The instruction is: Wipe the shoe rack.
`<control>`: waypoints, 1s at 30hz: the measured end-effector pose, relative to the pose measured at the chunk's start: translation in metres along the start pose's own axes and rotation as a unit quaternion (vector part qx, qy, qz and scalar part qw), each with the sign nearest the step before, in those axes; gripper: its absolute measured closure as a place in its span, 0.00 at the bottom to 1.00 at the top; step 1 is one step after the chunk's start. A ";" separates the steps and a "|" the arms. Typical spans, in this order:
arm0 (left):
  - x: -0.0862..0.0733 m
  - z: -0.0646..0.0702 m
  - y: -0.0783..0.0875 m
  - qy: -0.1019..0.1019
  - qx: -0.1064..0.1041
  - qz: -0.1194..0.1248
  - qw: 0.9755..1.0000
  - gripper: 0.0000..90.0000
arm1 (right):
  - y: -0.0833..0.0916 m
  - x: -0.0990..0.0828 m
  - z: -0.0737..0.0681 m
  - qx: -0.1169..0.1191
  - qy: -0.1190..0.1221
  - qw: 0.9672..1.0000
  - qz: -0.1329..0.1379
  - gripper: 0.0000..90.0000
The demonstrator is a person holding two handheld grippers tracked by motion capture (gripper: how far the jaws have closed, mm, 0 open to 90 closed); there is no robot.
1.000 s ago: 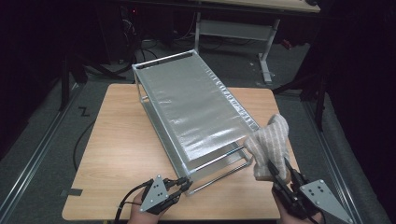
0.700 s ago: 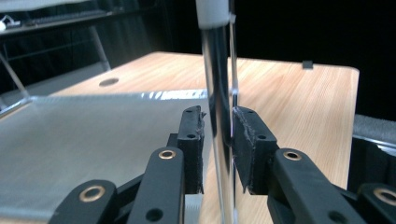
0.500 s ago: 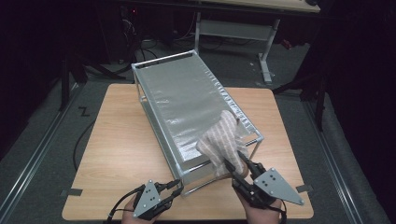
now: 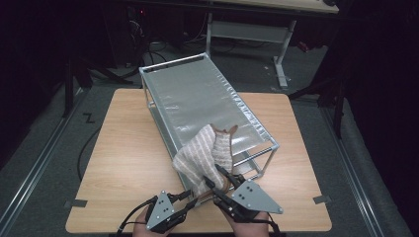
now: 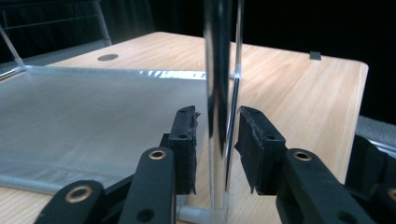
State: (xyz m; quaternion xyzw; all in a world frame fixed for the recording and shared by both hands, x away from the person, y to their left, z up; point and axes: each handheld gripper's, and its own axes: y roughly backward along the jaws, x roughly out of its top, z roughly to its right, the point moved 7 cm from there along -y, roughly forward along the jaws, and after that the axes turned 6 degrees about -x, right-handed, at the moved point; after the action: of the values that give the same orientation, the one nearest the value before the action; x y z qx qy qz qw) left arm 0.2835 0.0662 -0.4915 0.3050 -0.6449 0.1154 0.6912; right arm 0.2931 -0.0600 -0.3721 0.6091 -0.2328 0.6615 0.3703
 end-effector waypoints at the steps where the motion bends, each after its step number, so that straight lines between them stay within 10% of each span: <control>1: 0.000 0.000 -0.001 0.003 -0.006 0.001 1.000 0.78 | -0.002 -0.001 -0.004 0.001 0.007 1.000 -0.002 0.69; 10: 0.000 -0.001 -0.005 0.001 -0.016 0.001 1.000 0.90 | 0.000 -0.017 -0.001 -0.022 0.024 0.999 -0.015 0.69; 23: -0.001 -0.002 -0.005 -0.003 -0.021 0.002 1.000 0.89 | 0.017 -0.033 0.081 -0.105 -0.026 0.994 -0.033 0.69; 30: -0.001 -0.002 -0.005 -0.004 -0.024 0.002 1.000 0.89 | 0.028 -0.043 0.125 -0.163 -0.051 0.984 -0.044 0.69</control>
State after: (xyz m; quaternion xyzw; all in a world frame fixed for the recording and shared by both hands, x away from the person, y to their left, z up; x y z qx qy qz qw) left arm 0.2876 0.0640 -0.4938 0.2879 -0.6506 0.1004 0.6956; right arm 0.3498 -0.1814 -0.3914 0.5830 -0.3293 0.5659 0.4811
